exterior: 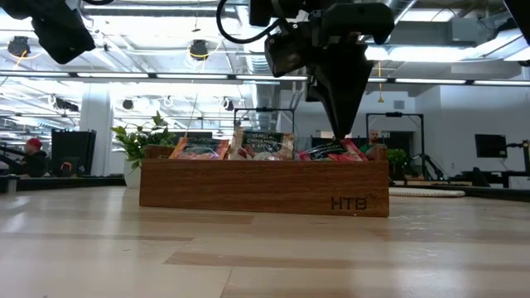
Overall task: Pick & Place Tea
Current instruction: Put the red tea bag into the right section of the wooden organizer
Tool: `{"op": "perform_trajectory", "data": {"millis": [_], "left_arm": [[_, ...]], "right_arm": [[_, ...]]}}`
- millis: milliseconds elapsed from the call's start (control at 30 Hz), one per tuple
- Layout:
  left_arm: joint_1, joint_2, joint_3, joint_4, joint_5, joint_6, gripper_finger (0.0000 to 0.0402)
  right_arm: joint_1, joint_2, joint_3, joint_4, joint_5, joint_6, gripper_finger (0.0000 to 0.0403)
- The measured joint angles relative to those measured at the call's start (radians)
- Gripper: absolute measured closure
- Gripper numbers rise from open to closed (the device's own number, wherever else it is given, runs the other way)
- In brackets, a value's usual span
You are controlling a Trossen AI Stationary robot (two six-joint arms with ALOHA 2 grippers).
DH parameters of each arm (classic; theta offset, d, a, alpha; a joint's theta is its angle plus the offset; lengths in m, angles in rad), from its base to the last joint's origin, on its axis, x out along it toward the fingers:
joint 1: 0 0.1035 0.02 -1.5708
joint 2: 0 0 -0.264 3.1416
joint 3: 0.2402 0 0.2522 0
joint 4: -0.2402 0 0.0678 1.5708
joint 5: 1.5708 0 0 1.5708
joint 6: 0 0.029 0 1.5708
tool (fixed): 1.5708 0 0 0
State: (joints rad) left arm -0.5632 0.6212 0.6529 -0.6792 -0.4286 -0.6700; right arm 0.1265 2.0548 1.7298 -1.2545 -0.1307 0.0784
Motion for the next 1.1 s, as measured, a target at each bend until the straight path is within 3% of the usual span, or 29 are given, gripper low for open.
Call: {"op": "perform_trajectory", "data": {"millis": [367, 1100], "left_arm": [[0.000, 0.000, 0.000, 0.000, -0.002, 0.000, 0.0276], [0.000, 0.000, 0.000, 0.000, -0.002, 0.000, 0.0276]], "right_arm": [[0.001, 0.000, 0.000, 0.000, -0.001, 0.011, 0.0399], [0.013, 0.000, 0.000, -0.016, 0.032, 0.099, 0.0402]]}}
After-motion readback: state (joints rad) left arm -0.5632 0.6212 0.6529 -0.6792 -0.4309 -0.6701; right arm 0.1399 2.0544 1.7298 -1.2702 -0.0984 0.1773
